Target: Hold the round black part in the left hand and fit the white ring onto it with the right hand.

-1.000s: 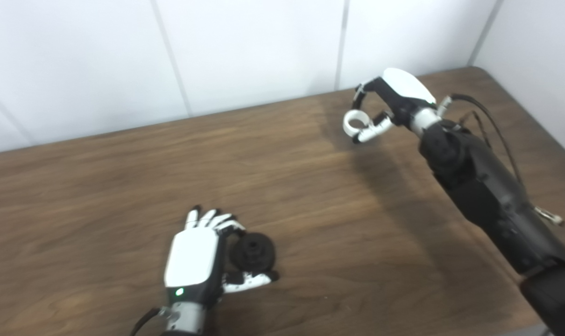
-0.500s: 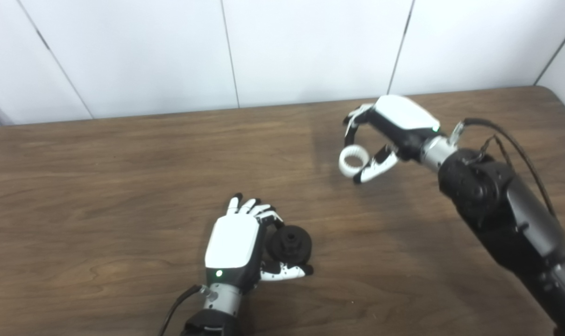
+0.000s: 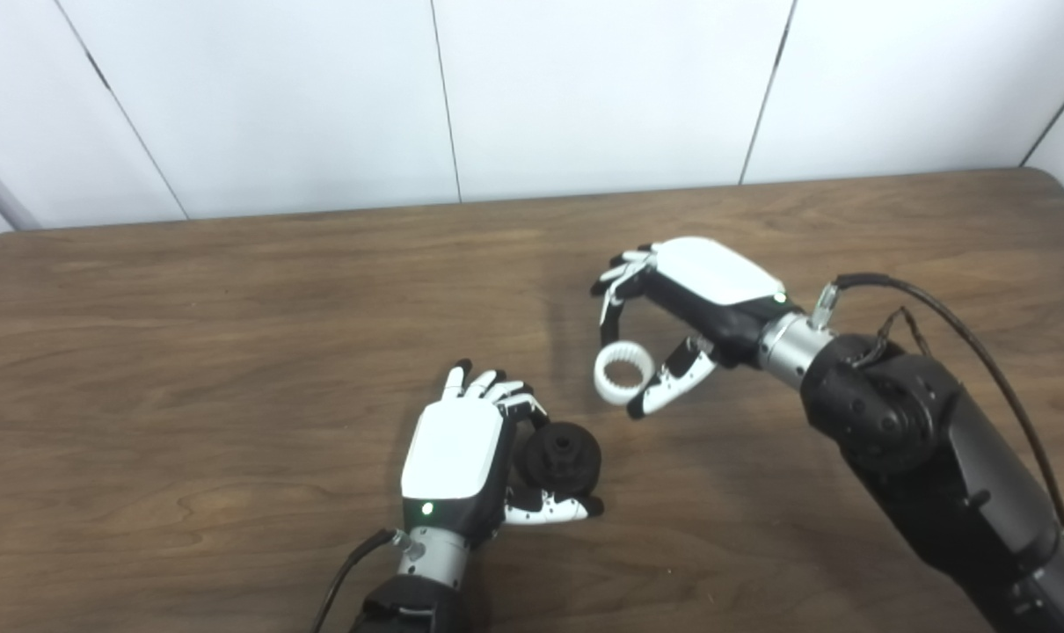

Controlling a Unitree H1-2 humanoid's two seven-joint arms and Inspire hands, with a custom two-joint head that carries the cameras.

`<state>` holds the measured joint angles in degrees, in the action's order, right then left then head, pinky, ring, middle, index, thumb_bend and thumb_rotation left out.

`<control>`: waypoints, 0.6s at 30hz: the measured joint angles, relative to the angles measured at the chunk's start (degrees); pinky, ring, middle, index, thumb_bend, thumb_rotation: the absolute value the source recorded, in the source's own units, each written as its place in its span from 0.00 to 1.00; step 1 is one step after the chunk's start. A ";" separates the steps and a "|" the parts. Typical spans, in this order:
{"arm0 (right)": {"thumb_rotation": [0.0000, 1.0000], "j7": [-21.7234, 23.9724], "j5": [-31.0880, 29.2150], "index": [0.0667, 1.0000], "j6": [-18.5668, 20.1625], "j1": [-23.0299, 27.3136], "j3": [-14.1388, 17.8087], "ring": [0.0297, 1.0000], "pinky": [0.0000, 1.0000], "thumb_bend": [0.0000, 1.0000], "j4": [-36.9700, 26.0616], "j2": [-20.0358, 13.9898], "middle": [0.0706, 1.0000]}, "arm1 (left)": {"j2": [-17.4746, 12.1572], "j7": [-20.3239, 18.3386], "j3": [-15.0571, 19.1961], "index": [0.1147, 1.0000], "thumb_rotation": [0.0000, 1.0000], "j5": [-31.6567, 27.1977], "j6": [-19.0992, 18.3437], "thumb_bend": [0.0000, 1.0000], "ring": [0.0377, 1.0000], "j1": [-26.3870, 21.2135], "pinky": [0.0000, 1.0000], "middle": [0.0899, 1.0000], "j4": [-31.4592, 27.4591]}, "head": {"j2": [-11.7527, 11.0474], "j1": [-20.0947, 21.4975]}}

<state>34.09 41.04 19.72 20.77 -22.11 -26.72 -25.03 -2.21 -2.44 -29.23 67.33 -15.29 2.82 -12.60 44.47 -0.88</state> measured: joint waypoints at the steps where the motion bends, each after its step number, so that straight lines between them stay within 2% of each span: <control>1: 0.14 0.54 0.24 0.45 0.00 -0.16 -0.21 0.92 0.98 0.52 -0.36 0.15 0.80 | -0.01 0.00 0.00 0.42 0.05 0.02 0.00 0.52 0.89 0.00 1.00 0.77 0.00 | 0.00 0.00; 8: 0.14 4.26 2.30 0.45 0.02 -0.24 -1.73 0.92 0.99 0.52 -4.18 1.73 0.80 | 0.03 -0.01 0.03 0.42 0.05 -0.01 0.00 0.52 0.89 0.00 1.00 0.77 0.00 | 0.18 0.09; 18: 0.14 7.69 4.29 0.45 -0.04 -0.23 -2.13 0.92 0.98 0.52 -5.29 3.26 0.80 | 0.13 -0.12 -0.01 0.42 0.05 0.10 -0.12 0.52 0.88 -0.05 1.00 0.76 0.00 | 0.44 0.00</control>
<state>41.79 45.33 19.68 20.54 -24.25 -32.02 -21.77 -2.09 -2.56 -29.24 67.44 -15.41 2.77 -12.60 44.91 -0.88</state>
